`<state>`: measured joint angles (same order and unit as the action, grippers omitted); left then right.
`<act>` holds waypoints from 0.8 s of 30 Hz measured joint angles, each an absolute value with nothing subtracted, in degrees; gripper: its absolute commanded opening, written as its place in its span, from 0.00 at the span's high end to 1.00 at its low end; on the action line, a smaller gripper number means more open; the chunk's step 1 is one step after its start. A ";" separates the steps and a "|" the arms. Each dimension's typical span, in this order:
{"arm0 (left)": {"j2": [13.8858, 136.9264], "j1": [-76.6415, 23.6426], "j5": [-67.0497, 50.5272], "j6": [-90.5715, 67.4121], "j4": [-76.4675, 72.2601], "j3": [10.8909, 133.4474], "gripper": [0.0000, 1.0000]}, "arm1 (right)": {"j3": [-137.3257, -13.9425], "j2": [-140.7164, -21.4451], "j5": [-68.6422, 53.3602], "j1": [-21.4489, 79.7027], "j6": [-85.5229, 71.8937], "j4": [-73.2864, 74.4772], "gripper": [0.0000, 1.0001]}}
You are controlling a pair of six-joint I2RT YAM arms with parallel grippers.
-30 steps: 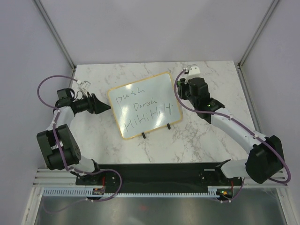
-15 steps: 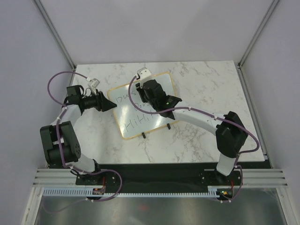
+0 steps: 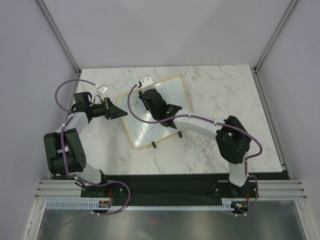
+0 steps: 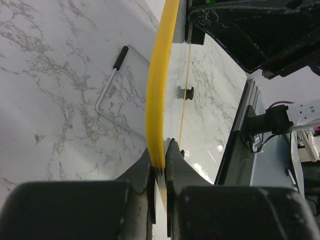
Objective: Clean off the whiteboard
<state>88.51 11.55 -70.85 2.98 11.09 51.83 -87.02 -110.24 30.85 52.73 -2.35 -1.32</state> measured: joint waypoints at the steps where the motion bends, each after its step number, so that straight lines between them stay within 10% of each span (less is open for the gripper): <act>1: 88.60 11.62 -70.70 2.85 11.09 51.81 0.98 | -87.15 -110.76 31.24 53.23 -2.09 -2.28 1.00; 12: 88.53 11.92 -70.17 3.46 11.66 51.53 0.98 | -92.33 -118.63 30.89 63.29 1.74 -10.83 1.00; 24: 87.90 11.75 -69.97 4.16 12.53 51.53 0.98 | -78.08 -106.94 33.54 48.62 -2.37 -13.28 1.00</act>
